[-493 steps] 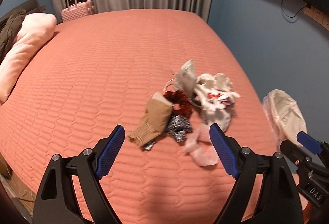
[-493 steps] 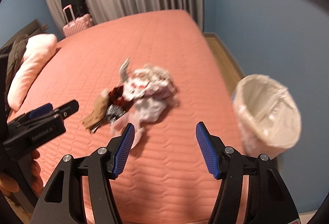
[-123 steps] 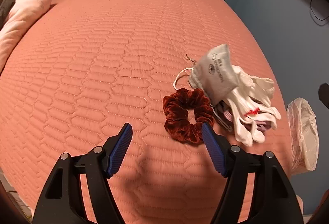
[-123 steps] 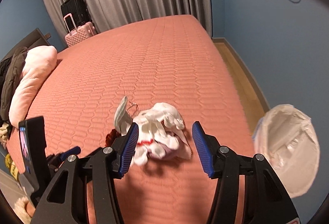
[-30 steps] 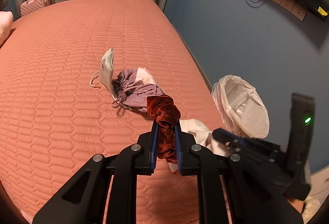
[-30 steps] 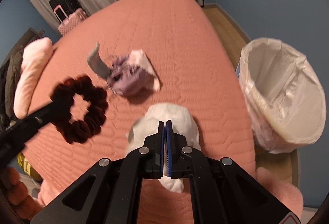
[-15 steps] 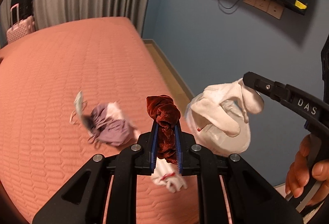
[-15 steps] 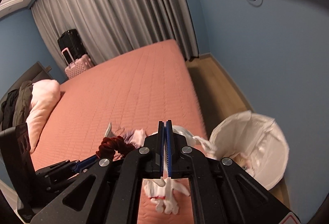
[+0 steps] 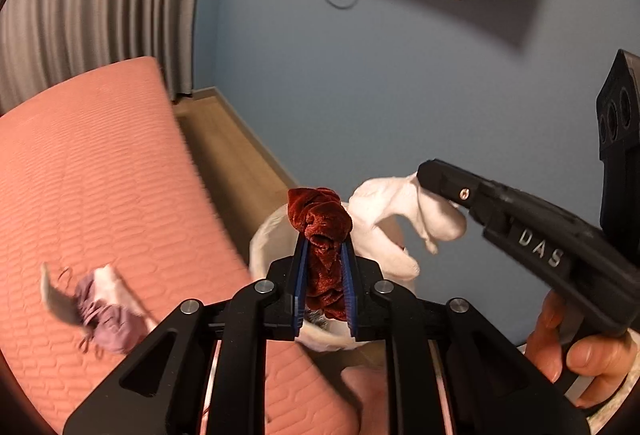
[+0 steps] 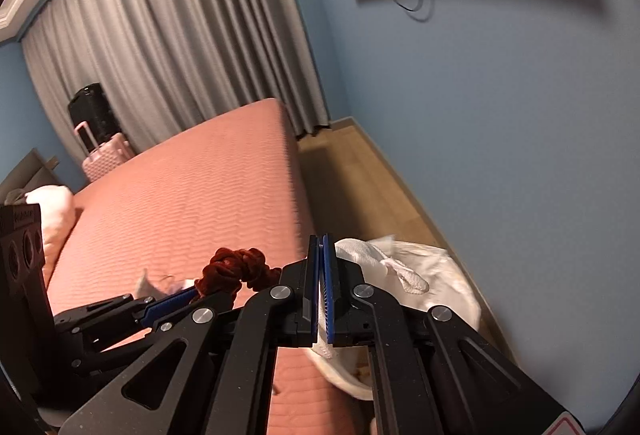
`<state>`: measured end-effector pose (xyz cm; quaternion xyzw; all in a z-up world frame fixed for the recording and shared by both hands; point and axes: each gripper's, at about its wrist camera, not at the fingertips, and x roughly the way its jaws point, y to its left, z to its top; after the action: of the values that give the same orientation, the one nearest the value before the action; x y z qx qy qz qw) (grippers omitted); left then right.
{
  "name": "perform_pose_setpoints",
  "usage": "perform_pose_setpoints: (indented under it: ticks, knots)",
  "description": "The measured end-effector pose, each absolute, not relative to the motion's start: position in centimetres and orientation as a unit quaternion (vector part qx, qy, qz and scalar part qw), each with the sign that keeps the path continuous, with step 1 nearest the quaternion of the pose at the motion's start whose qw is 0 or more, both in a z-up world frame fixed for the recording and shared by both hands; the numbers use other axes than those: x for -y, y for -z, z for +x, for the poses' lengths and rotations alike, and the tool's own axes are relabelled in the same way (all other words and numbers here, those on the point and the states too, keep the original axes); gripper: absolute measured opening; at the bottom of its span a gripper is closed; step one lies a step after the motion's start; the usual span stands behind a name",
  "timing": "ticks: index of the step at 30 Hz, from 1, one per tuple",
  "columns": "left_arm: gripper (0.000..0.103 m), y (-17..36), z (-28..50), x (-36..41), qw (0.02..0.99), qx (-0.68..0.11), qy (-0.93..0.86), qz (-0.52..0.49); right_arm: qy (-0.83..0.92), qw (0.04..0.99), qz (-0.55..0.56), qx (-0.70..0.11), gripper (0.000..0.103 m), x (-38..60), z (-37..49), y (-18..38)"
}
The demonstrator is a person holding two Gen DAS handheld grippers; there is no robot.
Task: Collect trash
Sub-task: 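Carry the red scrunchie and white gloves over the wastebasket with both tools, then open both tools over the wastebasket to drop scrunchie and gloves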
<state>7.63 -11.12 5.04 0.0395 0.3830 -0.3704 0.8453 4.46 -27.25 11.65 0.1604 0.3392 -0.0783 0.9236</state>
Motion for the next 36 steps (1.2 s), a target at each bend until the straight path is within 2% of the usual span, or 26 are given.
perform_pose_setpoints:
  ticks: [3, 6, 8, 9, 10, 12, 16, 20, 25, 33, 36]
  knots:
    - [0.019, -4.9, 8.0, 12.7, 0.84, -0.387, 0.378, 0.045, 0.09, 0.92, 0.166, -0.344, 0.002, 28.7, 4.3, -11.0]
    - [0.026, -4.6, 8.7, 13.6, 0.839, -0.388, 0.38, 0.039, 0.097, 0.918, 0.168, -0.347, 0.002, 29.8, 4.3, -10.4]
    - [0.039, -4.7, 9.1, 14.1, 0.84, -0.385, 0.38, 0.038, 0.101, 0.916, 0.168, -0.349, 0.002, 30.3, 4.4, -10.2]
    - [0.056, -4.6, 9.3, 14.3, 0.843, -0.383, 0.375, 0.041, 0.102, 0.916, 0.169, -0.35, 0.003, 30.5, 4.5, -10.0]
    - [0.064, -4.7, 9.5, 14.4, 0.849, -0.378, 0.366, 0.044, 0.102, 0.915, 0.17, -0.351, 0.004, 30.7, 4.6, -10.0]
    - [0.071, -4.9, 9.5, 14.2, 0.857, -0.37, 0.356, 0.046, 0.105, 0.914, 0.173, -0.351, 0.006, 31.0, 4.6, -9.9]
    - [0.073, -4.9, 9.9, 13.5, 0.863, -0.374, 0.337, 0.035, 0.107, 0.915, 0.175, -0.348, 0.009, 31.0, 4.8, -10.0]
    - [0.073, -4.8, 10.2, 11.2, 0.87, -0.38, 0.315, 0.013, 0.103, 0.916, 0.172, -0.347, 0.021, 30.4, 4.3, -10.0]
    - [0.073, -4.9, 9.9, 8.8, 0.877, -0.377, 0.298, -0.001, 0.085, 0.919, 0.161, -0.351, 0.022, 28.7, 4.1, -10.4]
    - [0.073, -4.1, 8.6, 4.8, 0.888, -0.375, 0.265, 0.011, 0.063, 0.922, 0.134, -0.357, 0.033, 24.3, 3.2, -10.5]
    - [0.073, -3.4, 8.1, 2.4, 0.891, -0.381, 0.248, 0.001, 0.051, 0.92, 0.129, -0.368, 0.034, 22.4, 2.9, -9.7]
